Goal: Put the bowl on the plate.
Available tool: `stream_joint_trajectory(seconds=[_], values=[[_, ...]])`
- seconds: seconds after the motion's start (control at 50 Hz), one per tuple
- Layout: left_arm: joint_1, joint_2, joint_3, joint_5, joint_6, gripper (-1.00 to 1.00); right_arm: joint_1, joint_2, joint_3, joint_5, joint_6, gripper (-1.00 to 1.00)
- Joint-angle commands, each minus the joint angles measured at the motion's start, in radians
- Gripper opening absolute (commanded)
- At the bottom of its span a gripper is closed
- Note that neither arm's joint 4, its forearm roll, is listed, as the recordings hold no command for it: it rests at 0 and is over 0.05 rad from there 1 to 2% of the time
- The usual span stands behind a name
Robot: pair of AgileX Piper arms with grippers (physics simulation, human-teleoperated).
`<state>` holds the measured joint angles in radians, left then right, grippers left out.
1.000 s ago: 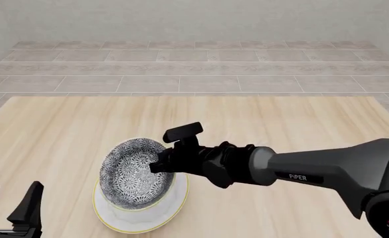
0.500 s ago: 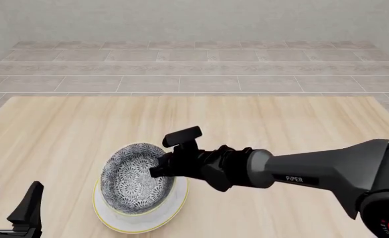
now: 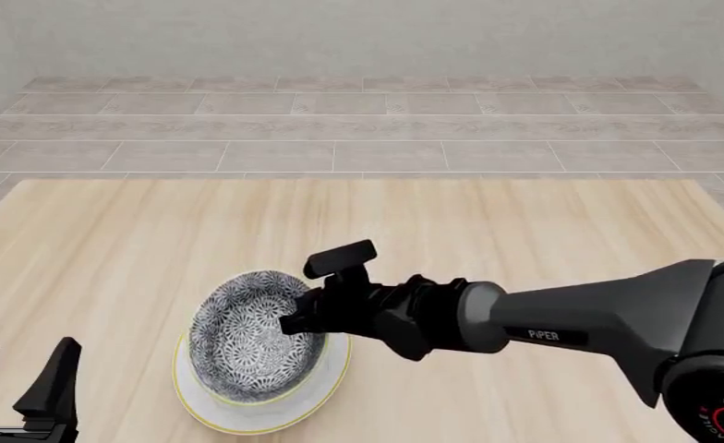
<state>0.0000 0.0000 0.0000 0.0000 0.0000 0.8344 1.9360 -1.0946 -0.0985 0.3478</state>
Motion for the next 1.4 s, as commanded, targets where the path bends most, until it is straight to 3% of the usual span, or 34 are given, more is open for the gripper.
stream_joint_trajectory(seconds=[0.02, 0.9, 0.92, 1.4], values=[[0.000, 0.000, 0.000, 0.000, 0.000, 1.00, -0.001, 0.005, -0.002, -0.006, 0.006, -1.00], [0.000, 0.000, 0.000, 0.000, 0.000, 1.00, 0.012, -0.001, 0.009, -0.016, -0.016, -1.00], [0.000, 0.000, 0.000, 0.000, 0.000, 1.00, 0.007, 0.001, 0.007, -0.014, -0.012, 1.00], [0.000, 0.000, 0.000, 0.000, 0.000, 1.00, -0.005, -0.028, 0.006, -0.004, -0.027, 1.00]])
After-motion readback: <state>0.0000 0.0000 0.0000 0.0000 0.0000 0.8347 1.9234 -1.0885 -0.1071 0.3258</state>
